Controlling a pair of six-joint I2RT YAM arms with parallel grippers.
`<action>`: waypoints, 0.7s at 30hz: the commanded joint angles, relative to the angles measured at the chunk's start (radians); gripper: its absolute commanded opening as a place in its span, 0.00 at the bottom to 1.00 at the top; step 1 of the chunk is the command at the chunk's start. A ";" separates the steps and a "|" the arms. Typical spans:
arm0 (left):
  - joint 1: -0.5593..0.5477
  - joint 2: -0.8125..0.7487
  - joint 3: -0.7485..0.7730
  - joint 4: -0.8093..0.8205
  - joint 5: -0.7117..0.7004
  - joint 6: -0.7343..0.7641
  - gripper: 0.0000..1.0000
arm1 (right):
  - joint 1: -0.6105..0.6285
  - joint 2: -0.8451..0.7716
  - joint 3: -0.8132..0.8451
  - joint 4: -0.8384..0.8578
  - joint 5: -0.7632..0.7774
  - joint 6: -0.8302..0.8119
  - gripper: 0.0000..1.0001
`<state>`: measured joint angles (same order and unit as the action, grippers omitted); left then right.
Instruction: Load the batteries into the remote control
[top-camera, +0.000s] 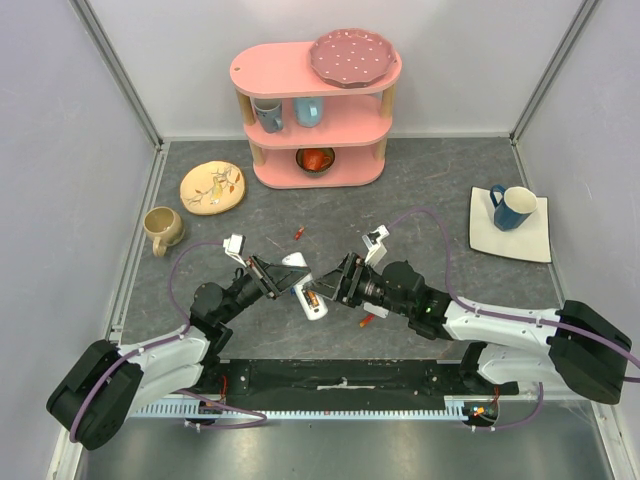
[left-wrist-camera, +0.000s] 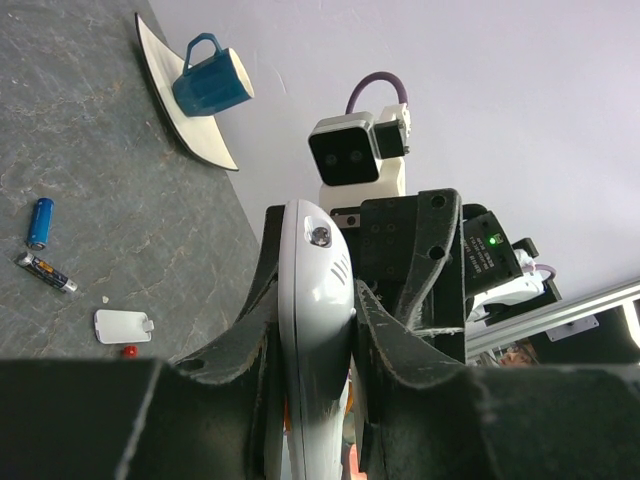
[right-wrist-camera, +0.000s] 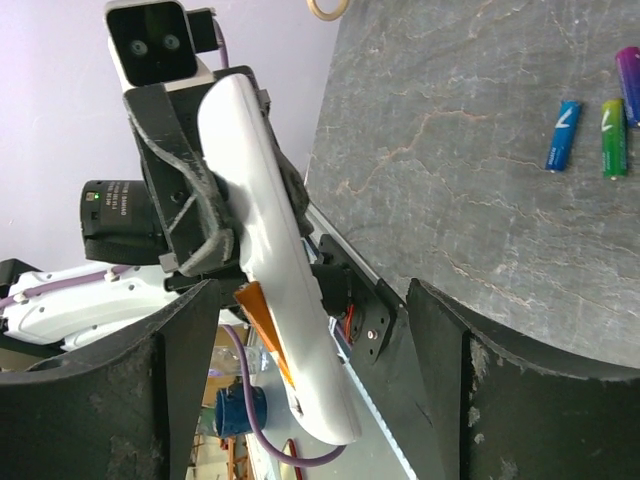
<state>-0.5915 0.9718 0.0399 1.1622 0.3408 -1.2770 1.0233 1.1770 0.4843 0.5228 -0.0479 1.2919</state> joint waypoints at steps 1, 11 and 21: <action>-0.004 -0.004 0.006 0.076 -0.002 0.025 0.02 | -0.008 0.009 -0.023 0.049 0.006 0.030 0.82; -0.004 -0.008 0.006 0.077 -0.002 0.021 0.02 | -0.009 0.013 -0.029 0.049 0.006 0.037 0.80; -0.004 -0.016 0.018 0.079 -0.005 0.016 0.02 | -0.009 0.024 -0.049 0.068 -0.001 0.052 0.78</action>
<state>-0.5915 0.9714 0.0399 1.1614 0.3405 -1.2770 1.0180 1.1942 0.4557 0.5587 -0.0525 1.3270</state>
